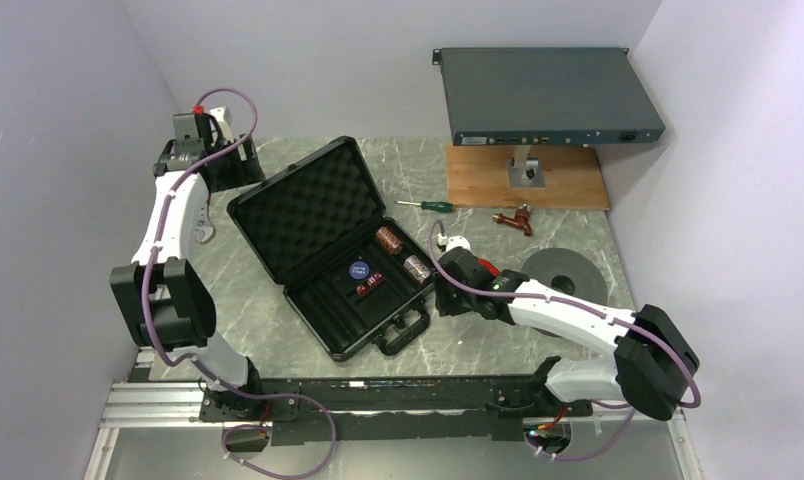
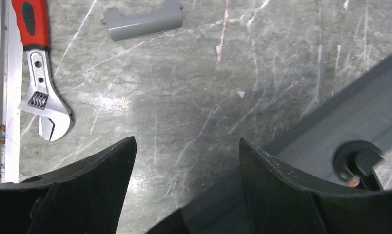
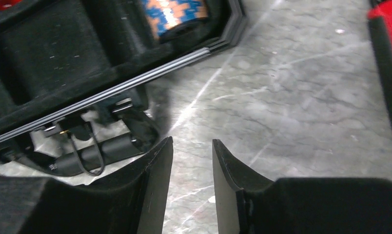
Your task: Pack up texas hold em set
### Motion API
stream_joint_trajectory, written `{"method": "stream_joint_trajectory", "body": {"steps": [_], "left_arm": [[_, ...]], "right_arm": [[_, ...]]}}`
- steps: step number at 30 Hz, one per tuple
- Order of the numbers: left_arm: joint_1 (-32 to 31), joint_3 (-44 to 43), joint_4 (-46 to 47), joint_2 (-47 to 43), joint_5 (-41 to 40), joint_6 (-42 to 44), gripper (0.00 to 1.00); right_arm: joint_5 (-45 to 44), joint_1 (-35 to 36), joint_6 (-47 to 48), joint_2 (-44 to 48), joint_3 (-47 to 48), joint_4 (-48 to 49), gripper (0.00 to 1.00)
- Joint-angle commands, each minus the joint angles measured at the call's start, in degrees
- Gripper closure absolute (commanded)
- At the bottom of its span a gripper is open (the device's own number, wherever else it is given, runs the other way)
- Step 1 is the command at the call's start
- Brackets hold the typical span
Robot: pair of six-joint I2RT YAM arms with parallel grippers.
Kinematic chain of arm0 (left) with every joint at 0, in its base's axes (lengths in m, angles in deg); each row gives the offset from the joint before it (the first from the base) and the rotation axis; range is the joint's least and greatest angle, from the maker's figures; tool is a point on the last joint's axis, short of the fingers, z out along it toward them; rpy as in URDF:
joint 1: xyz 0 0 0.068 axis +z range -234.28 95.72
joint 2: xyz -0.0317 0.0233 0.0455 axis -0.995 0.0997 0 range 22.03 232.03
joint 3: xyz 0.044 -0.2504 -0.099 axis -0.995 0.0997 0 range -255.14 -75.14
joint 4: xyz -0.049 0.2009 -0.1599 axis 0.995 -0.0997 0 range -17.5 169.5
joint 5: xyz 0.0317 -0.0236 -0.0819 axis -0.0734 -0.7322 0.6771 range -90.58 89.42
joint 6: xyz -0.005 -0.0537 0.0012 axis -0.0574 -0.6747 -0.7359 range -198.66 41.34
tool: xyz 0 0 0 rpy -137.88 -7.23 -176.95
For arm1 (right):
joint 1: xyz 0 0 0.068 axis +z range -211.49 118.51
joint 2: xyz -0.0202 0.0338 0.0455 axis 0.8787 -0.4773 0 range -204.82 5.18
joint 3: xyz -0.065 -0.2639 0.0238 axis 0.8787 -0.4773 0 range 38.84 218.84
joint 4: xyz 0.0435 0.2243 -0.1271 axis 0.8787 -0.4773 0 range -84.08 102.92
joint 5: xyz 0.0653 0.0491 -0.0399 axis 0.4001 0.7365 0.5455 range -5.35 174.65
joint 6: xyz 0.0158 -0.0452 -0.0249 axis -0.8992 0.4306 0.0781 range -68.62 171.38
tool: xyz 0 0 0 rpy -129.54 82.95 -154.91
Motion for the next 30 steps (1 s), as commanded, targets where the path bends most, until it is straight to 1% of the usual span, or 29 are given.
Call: {"method": "stream_joint_trajectory", "body": {"steps": [1,4,7,9,13,15,17,20,23,27,30], "left_arm": [[-2.8,1.9,-4.7,-4.2,4.7,1.1,0.17],[-3.9,2.2,-5.9,-5.6,4.9,1.6,0.17],[-5.0,3.5,-5.9,-7.6,5.4,1.9,0.16],[-5.6,4.2,-5.7,-8.4,5.8,2.1,0.16],[-5.7,4.2,-6.3,-8.5,7.5,2.8,0.16],[-5.7,3.6,-6.7,-8.4,5.7,3.5,0.16],[-5.3,2.0,-7.0,-7.9,2.1,3.2,0.15],[-4.0,-1.5,-7.5,-5.8,-2.1,2.5,0.14],[-2.2,-6.2,-8.8,-1.9,-3.1,2.0,0.14],[-1.2,-12.2,-12.6,5.8,-4.6,4.8,0.15],[-1.0,-13.3,-14.2,9.9,-5.6,6.2,0.16]], "right_arm": [[8.4,-0.2,4.0,1.7,3.0,6.1,0.63],[15.9,-0.2,6.3,5.4,3.5,10.8,0.63],[19.5,-0.2,6.7,7.3,4.5,15.5,0.62],[20.8,-0.1,6.9,6.0,6.5,16.8,0.62],[21.5,-0.2,7.6,-0.2,11.3,16.8,0.62],[20.9,-0.2,7.7,-2.5,13.3,15.6,0.63],[19.9,-0.2,7.5,-3.4,13.7,15.1,0.63],[18.9,-0.2,6.6,-2.5,11.9,15.7,0.63],[17.9,-0.2,6.4,-0.8,10.3,14.4,0.63],[15.6,-0.2,6.6,3.5,6.8,12.1,0.63],[13.8,-0.2,6.9,6.4,4.4,10.8,0.63]]}}
